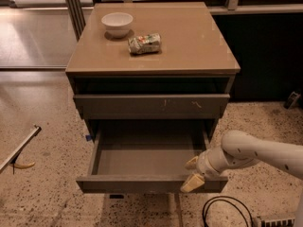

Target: Open middle drawer

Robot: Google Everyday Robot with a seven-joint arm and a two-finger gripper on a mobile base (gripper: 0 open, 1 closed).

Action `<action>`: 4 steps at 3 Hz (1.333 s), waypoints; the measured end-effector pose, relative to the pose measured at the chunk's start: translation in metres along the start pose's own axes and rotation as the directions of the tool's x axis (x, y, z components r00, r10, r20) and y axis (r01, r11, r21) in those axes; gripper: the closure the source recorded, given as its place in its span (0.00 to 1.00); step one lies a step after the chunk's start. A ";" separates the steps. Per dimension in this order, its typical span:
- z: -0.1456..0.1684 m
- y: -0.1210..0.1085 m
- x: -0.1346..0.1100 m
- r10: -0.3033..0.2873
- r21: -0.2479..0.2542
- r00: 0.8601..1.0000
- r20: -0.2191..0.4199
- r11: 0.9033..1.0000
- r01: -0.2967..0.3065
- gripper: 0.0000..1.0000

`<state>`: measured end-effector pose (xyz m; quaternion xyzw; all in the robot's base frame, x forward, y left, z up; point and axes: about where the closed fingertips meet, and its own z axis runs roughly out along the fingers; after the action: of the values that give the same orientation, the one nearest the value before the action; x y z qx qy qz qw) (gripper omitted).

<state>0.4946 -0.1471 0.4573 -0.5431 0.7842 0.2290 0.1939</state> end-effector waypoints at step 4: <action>-0.012 -0.041 -0.028 0.000 0.055 0.999 0.040 0.998 -0.002 0.00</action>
Offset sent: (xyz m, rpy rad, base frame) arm 0.0163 0.0028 0.0311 0.0135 -0.0541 0.0125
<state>0.5420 -0.1453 0.4761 -0.5324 0.7866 0.2180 0.2242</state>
